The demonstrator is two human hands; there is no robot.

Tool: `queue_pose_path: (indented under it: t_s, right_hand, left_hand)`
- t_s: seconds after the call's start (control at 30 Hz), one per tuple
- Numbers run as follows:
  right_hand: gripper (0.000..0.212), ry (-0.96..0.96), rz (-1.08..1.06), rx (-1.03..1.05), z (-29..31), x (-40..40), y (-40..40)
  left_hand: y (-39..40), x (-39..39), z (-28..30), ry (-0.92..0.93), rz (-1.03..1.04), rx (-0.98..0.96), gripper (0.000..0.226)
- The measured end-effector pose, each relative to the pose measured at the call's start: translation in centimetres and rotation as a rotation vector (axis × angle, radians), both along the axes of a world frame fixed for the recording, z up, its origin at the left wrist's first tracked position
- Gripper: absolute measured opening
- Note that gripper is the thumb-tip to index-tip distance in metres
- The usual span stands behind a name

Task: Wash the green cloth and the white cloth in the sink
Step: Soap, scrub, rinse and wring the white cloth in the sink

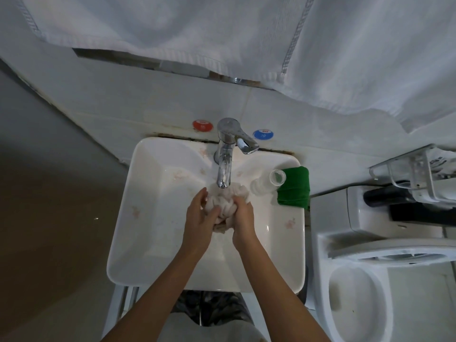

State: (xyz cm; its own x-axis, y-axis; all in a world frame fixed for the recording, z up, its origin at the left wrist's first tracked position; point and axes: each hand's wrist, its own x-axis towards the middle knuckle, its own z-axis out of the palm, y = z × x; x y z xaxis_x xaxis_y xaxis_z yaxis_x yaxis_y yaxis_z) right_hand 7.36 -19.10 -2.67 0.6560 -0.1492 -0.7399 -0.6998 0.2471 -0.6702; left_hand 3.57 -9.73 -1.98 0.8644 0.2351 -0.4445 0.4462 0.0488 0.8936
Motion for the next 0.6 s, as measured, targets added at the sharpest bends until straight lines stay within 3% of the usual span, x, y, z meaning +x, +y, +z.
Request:
queue_pose_path:
  t_s: [0.1, 0.23, 0.33, 0.47, 0.6]
  right_hand:
    - [0.041, 0.034, -0.008, -0.01, 0.0, 0.1, 0.3]
    - [0.046, 0.02, 0.02, -0.005, -0.3, 0.3, 0.5]
    - [0.028, -0.089, -0.026, 0.009, -0.2, 0.2, 0.9]
    - [0.038, -0.197, -0.007, -0.027, -0.3, 0.0, 0.9]
    - [0.012, -0.124, 0.021, -0.02, 0.1, 0.0, 1.7]
  left_hand:
    - [0.1, 1.0, 0.6, 0.117, 0.022, -0.081, 0.05]
    - [0.1, 1.9, 1.3, 0.217, 0.015, -0.052, 0.031]
    - [-0.1, 2.6, 1.8, 0.272, -0.012, -0.029, 0.033]
    - [0.7, 3.5, 1.9, 0.433, -0.231, -0.03, 0.035]
    - [-0.3, 3.6, 0.9, 0.376, 0.011, -0.095, 0.04]
